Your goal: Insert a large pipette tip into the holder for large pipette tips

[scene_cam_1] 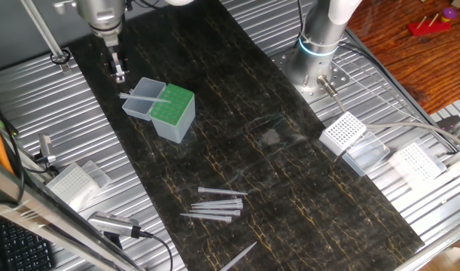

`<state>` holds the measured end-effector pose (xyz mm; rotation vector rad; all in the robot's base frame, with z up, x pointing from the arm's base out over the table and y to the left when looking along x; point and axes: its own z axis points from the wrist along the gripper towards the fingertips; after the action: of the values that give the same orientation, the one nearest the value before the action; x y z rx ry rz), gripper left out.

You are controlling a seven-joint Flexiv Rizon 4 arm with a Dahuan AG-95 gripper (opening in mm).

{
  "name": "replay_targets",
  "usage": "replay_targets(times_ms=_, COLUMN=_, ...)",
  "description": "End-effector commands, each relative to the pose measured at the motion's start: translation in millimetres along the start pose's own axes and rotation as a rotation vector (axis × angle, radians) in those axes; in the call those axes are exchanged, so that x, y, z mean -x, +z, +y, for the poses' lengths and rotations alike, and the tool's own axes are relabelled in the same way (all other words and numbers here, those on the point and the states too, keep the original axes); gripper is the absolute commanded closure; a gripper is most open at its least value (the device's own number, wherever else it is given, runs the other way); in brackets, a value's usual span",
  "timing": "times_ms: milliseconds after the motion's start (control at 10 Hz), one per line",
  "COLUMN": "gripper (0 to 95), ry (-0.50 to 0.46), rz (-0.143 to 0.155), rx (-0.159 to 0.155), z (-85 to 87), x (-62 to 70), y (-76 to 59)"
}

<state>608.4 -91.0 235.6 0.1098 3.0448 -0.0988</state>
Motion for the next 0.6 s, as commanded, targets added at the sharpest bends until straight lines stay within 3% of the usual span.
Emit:
replay_targets(times_ms=100, gripper=95.0, ry=-0.014, rz=-0.001, rx=-0.002, z=-6.3, x=6.2, y=6.9)
replay_targets(times_ms=400, gripper=95.0, ry=-0.039, rz=-0.008, rx=-0.011, z=-15.9, x=19.2, y=22.9)
replay_targets(times_ms=600, gripper=95.0, ry=-0.036, rz=-0.007, rx=-0.013, z=-12.5, x=29.6, y=34.5)
